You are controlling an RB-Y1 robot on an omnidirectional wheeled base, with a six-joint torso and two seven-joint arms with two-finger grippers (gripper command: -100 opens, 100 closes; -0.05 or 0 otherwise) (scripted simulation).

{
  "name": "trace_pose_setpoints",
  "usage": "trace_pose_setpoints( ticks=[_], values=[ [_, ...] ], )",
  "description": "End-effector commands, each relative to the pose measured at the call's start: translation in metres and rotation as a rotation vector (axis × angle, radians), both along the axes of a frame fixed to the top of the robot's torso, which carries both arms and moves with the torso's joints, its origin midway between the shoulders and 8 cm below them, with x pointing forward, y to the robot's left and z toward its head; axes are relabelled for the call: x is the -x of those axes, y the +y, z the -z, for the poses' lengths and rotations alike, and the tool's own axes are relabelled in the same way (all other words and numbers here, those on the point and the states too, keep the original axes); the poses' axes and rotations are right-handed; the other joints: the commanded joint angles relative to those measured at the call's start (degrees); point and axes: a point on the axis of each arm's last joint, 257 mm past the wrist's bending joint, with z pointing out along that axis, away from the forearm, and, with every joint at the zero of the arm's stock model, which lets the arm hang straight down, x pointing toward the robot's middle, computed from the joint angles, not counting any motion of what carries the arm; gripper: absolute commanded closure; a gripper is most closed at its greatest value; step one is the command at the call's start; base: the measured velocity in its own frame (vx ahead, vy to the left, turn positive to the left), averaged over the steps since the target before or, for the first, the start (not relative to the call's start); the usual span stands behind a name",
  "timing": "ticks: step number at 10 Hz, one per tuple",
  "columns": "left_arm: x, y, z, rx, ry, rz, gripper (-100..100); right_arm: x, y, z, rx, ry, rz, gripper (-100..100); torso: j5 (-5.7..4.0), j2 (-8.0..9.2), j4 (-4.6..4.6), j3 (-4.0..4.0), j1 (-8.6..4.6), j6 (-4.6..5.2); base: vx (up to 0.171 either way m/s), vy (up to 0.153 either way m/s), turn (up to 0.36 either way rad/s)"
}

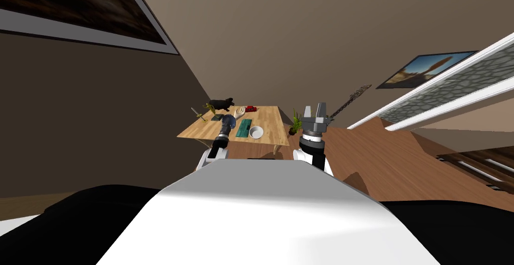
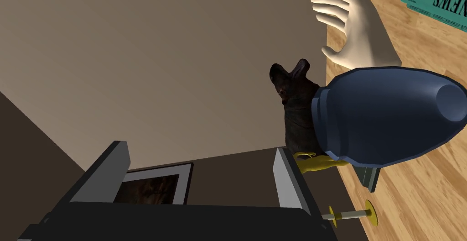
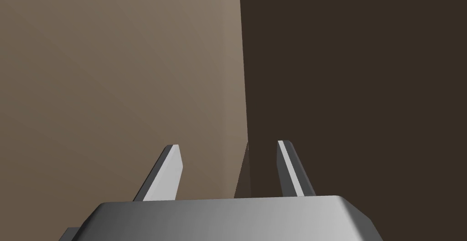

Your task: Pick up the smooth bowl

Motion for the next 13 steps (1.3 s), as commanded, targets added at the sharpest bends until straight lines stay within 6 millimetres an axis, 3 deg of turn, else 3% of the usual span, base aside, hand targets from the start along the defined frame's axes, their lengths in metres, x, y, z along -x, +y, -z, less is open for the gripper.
trace_pose_setpoints(
  ticks=[1, 13],
  values=[
    [-0.004, 0.006, 0.018, -0.008, 0.057, -0.019, -100, 0.0, 0.0, 0.0, 0.0, 0.0, 0.0, 0, 0.0, 0.0, 0.0, 0.0, 0.0, 0.0, 0.004, -0.002, -0.063],
    [-0.004, 0.042, 0.111, -0.021, 0.389, -0.131, -100, 0.0, 0.0, 0.0, 0.0, 0.0, 0.0, 0, -0.02, -0.01, 0.0, 0.0, -0.08, 0.01, 0.004, -0.009, -0.043]
  ],
)
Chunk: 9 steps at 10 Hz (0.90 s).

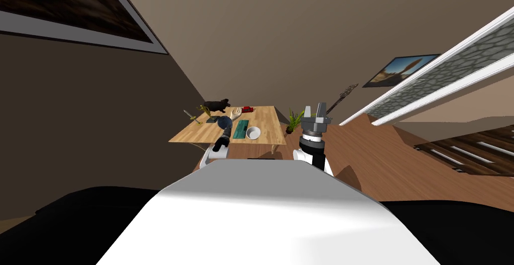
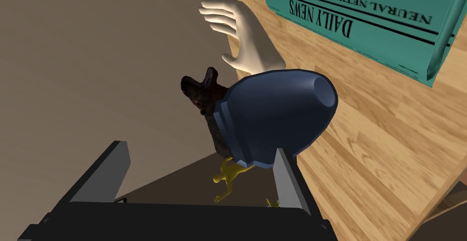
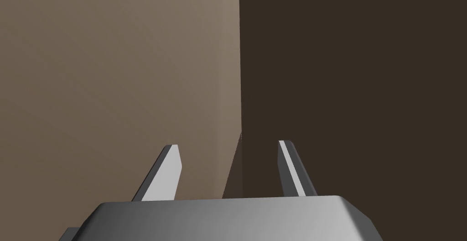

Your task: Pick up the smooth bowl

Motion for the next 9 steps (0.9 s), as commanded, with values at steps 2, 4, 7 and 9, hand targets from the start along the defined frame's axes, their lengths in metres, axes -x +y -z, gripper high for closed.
trace_pose_setpoints(
  ticks=[2, 4, 7, 9],
  values=[
    [0.002, 0.007, 0.018, 0.0, 0.068, -0.023, -100, 0.0, 0.0, 0.0, 0.0, 0.0, 0.0, 0, 0.01, 0.01, 0.0, 0.01, 0.03, 0.0, 0.002, -0.01, -0.021],
    [0.004, 0.012, 0.032, 0.001, 0.122, -0.04, -100, 0.0, 0.0, 0.0, 0.0, 0.0, 0.0, 0, 0.0, 0.0, 0.0, 0.0, 0.0, 0.0, 0.005, -0.021, -0.055],
    [0.009, 0.018, 0.05, 0.005, 0.195, -0.063, -100, 0.0, 0.0, 0.0, 0.0, 0.0, 0.0, 0, -0.01, -0.01, 0.0, 0.0, -0.05, 0.0, 0.006, -0.026, -0.031],
    [0.012, 0.021, 0.063, 0.008, 0.248, -0.078, -100, 0.0, 0.0, 0.0, 0.0, 0.0, 0.0, 0, -0.01, -0.01, 0.0, -0.01, -0.04, 0.01, 0.008, -0.025, -0.045]
  ],
)
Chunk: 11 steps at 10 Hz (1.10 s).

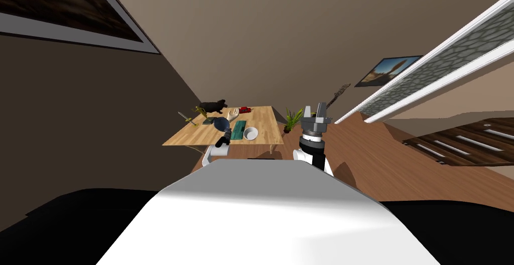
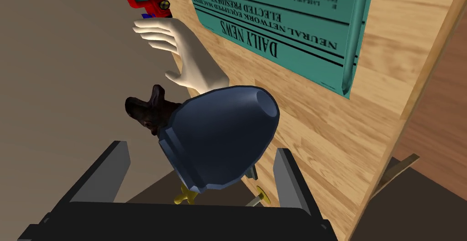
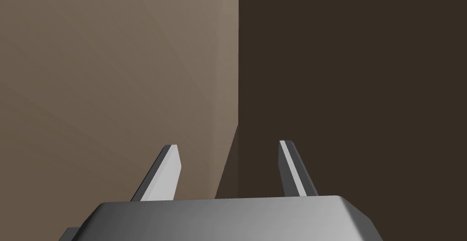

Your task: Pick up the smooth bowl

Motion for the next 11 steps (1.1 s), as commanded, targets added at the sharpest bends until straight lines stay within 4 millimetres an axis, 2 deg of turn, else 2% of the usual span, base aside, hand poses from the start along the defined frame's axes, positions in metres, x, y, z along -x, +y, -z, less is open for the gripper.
trace_pose_setpoints(
  ticks=[1, 11],
  values=[
    [0.002, 0.002, 0.01, 0.004, 0.046, -0.012, -100, 0.0, 0.0, 0.0, 0.0, 0.0, 0.0, 0, 0.0, 0.0, 0.0, 0.0, 0.0, 0.0, 0.006, -0.036, -0.056],
    [0.025, 0.002, 0.069, 0.057, 0.307, -0.072, -100, 0.0, 0.0, 0.0, 0.0, 0.0, 0.0, 0, -0.02, 0.0, 0.0, 0.0, -0.05, -0.01, 0.008, -0.034, -0.035]
  ],
)
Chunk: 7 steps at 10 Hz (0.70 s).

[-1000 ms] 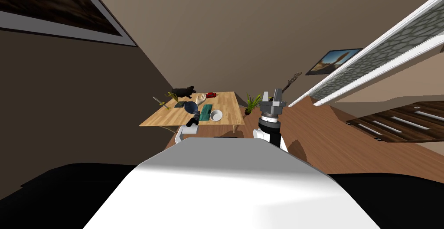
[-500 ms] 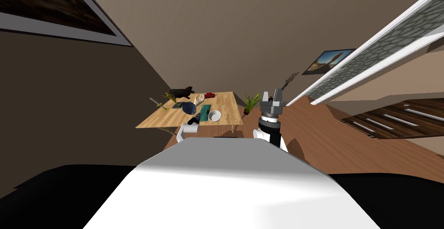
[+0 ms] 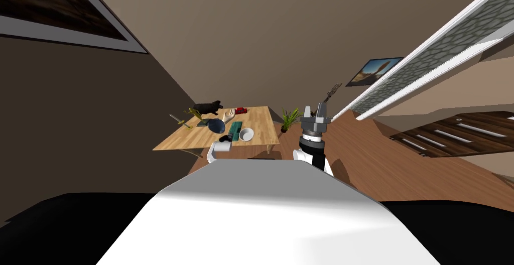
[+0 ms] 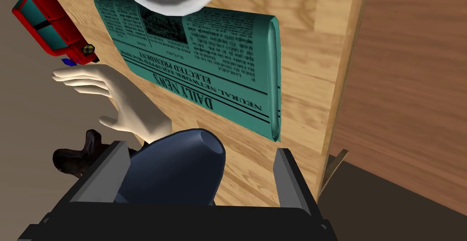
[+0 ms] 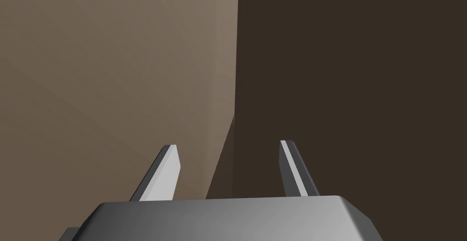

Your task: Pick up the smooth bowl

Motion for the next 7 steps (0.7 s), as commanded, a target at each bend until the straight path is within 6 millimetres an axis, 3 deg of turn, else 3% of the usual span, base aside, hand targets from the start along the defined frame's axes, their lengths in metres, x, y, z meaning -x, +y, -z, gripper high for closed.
trace_pose_setpoints(
  ticks=[1, 7],
  values=[
    [0.005, -0.004, 0.01, 0.02, 0.05, -0.007, -100, 0.0, 0.0, 0.0, 0.0, 0.0, 0.0, 0, 0.0, 0.0, 0.0, 0.0, 0.0, 0.0, 0.01, -0.052, -0.06],
    [0.021, -0.032, 0.041, 0.103, 0.213, -0.021, -100, 0.0, 0.0, 0.0, 0.0, 0.0, 0.0, 0, -0.02, 0.0, 0.0, 0.0, -0.08, -0.01, 0.015, -0.053, -0.038]
  ],
)
